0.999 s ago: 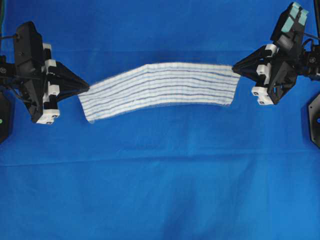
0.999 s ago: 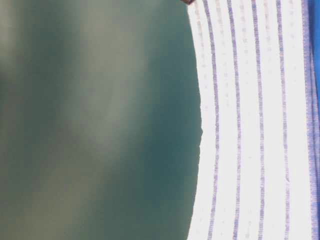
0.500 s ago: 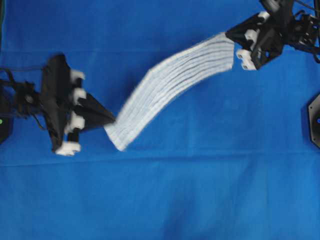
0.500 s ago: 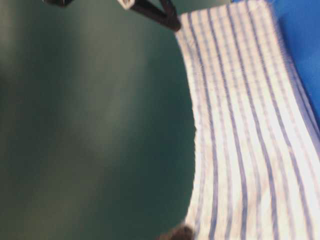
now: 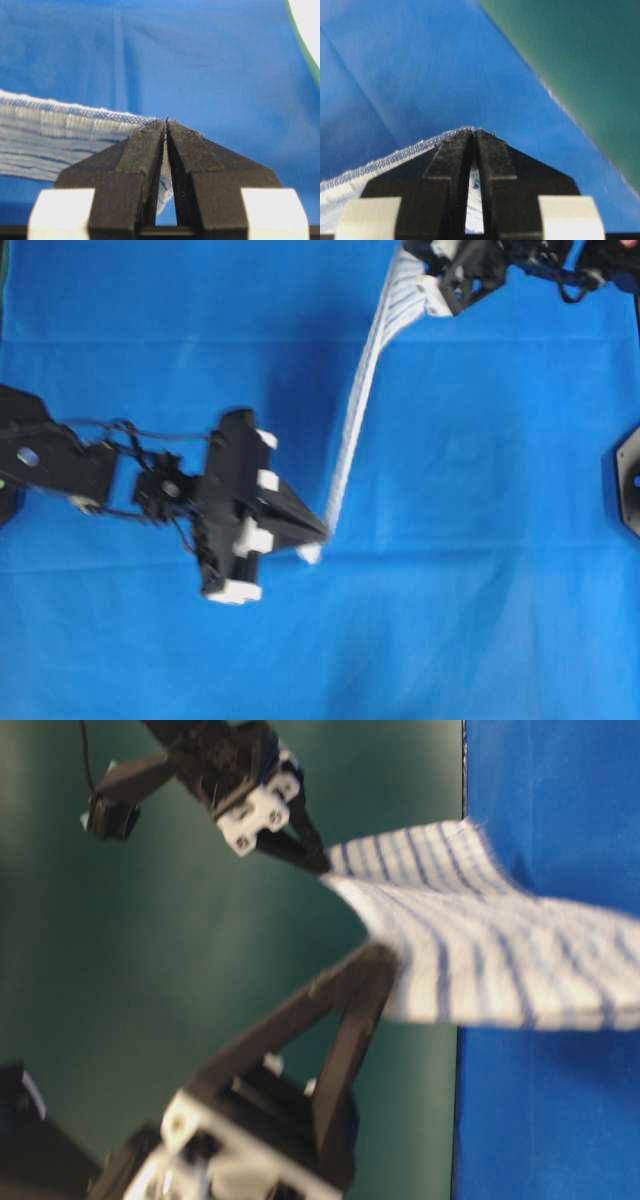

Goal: Fold the blue towel.
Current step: 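Lift the strip and rotate it vertical, right gripper moving to the far side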

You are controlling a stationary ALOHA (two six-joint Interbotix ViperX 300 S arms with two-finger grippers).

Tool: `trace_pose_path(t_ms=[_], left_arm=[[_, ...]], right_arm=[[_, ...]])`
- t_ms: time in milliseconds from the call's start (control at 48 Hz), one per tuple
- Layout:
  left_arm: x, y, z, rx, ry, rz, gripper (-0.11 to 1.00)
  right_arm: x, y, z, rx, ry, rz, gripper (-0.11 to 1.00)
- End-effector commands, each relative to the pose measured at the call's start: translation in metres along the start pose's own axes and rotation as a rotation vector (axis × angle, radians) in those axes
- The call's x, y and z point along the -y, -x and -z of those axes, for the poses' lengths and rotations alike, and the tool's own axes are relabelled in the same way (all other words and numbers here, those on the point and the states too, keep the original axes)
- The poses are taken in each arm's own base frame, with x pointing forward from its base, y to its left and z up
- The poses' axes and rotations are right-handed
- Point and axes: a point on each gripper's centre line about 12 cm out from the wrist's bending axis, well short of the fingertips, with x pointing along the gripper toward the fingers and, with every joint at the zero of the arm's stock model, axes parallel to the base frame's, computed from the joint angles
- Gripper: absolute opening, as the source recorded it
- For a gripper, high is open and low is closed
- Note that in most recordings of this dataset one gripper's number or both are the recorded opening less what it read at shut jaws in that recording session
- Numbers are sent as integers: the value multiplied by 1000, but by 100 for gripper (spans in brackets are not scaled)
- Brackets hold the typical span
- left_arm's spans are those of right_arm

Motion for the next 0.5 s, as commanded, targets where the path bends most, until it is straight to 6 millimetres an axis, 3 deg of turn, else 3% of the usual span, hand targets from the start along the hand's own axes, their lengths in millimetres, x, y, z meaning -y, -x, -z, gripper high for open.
trace_pose_path(t_ms=[0,125,479], left_arm=[[6,-7,-18,43,-5,14,2],[8,-24,-28,60,-6,16,2],[13,-92,-58,120,-67,20,2]], right_arm=[[1,3,-20,54,8,1,5],[2,5,-20,52,20,8,5],[14,30,4,13,13,39,5]])
